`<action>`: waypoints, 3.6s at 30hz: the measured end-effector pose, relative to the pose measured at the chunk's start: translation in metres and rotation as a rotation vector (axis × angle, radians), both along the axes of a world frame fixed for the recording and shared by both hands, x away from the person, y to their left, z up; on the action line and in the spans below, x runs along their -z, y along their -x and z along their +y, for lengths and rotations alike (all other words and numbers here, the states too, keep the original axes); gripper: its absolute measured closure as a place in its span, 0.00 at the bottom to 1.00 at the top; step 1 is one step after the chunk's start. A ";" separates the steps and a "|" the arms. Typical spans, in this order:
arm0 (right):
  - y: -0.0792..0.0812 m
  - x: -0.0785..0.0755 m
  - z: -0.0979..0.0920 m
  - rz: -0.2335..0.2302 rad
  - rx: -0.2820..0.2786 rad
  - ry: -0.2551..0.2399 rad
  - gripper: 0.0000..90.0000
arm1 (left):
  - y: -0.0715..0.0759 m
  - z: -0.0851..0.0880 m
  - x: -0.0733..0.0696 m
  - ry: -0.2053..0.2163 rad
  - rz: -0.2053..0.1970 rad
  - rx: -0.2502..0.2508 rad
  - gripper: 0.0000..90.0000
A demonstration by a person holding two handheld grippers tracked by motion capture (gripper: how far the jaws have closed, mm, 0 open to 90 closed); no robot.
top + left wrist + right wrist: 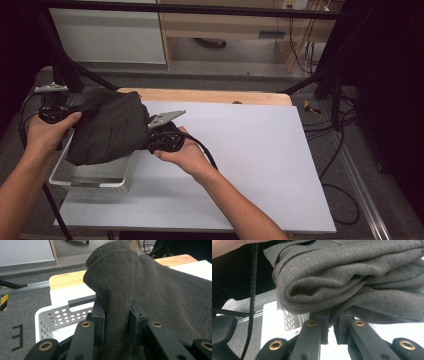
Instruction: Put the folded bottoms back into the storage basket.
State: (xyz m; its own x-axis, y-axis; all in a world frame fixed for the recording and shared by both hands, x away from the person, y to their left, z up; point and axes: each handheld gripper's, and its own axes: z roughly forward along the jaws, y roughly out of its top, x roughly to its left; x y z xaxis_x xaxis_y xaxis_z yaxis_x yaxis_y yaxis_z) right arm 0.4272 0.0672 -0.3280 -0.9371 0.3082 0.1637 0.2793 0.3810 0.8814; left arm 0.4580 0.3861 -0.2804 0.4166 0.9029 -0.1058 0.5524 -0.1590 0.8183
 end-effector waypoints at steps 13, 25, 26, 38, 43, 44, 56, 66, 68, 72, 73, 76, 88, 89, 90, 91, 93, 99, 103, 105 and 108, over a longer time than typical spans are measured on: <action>0.000 0.003 0.012 0.005 -0.013 0.005 0.93 | 0.000 0.007 0.002 -0.017 0.004 -0.013 0.78; 0.001 0.009 0.021 0.013 -0.022 0.009 0.93 | 0.001 0.011 0.005 -0.028 0.009 -0.023 0.78; 0.001 0.009 0.022 0.010 -0.025 0.010 0.93 | 0.001 0.011 0.006 -0.030 0.010 -0.023 0.78; 0.002 0.014 0.027 0.015 -0.033 0.017 0.93 | 0.000 0.013 0.009 -0.036 0.015 -0.027 0.78; 0.003 0.015 0.029 0.018 -0.034 0.017 0.93 | 0.000 0.013 0.009 -0.037 0.014 -0.030 0.78; 0.003 0.015 0.030 0.016 -0.037 0.018 0.93 | 0.000 0.013 0.009 -0.037 0.014 -0.030 0.78; 0.004 0.019 0.033 0.017 -0.037 0.026 0.93 | 0.000 0.014 0.011 -0.042 0.018 -0.031 0.78; 0.005 0.024 0.038 0.021 -0.045 0.033 0.93 | 0.001 0.017 0.015 -0.040 0.021 -0.035 0.78; 0.005 0.025 0.039 0.015 -0.048 0.039 0.93 | 0.001 0.017 0.016 -0.042 0.023 -0.034 0.78; 0.006 0.027 0.041 0.020 -0.050 0.040 0.93 | 0.001 0.018 0.018 -0.042 0.026 -0.037 0.78; 0.006 0.027 0.041 0.022 -0.052 0.039 0.93 | 0.001 0.019 0.018 -0.043 0.026 -0.038 0.78; 0.006 0.028 0.043 0.019 -0.055 0.039 0.93 | 0.002 0.019 0.019 -0.046 0.025 -0.039 0.78; 0.007 0.032 0.048 0.028 -0.065 0.039 0.93 | 0.003 0.022 0.020 -0.048 0.023 -0.042 0.78; 0.007 0.032 0.049 0.029 -0.065 0.037 0.93 | 0.003 0.022 0.020 -0.048 0.024 -0.042 0.78; 0.007 0.032 0.049 0.031 -0.066 0.037 0.93 | 0.003 0.022 0.020 -0.050 0.025 -0.042 0.78; 0.007 0.033 0.049 0.031 -0.067 0.037 0.93 | 0.003 0.023 0.020 -0.049 0.026 -0.042 0.78; 0.007 0.033 0.050 0.032 -0.070 0.038 0.93 | 0.004 0.023 0.021 -0.049 0.024 -0.043 0.78; 0.009 0.036 0.052 0.037 -0.071 0.035 0.93 | 0.005 0.025 0.023 -0.050 0.028 -0.045 0.78; 0.008 0.037 0.054 0.033 -0.079 0.035 0.93 | 0.006 0.027 0.025 -0.052 0.029 -0.049 0.78; 0.008 0.038 0.055 0.039 -0.077 0.034 0.93 | 0.006 0.028 0.027 -0.050 0.031 -0.051 0.78; 0.009 0.039 0.056 0.040 -0.079 0.036 0.93 | 0.006 0.029 0.028 -0.046 0.035 -0.052 0.78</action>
State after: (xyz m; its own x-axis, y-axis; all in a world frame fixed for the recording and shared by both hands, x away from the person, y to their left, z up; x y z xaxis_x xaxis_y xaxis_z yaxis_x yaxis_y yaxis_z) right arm 0.4186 0.1231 -0.3673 -0.9517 0.2401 0.1917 0.2819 0.4347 0.8553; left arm 0.4516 0.4154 -0.3086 0.3655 0.9276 -0.0770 0.5888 -0.1664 0.7909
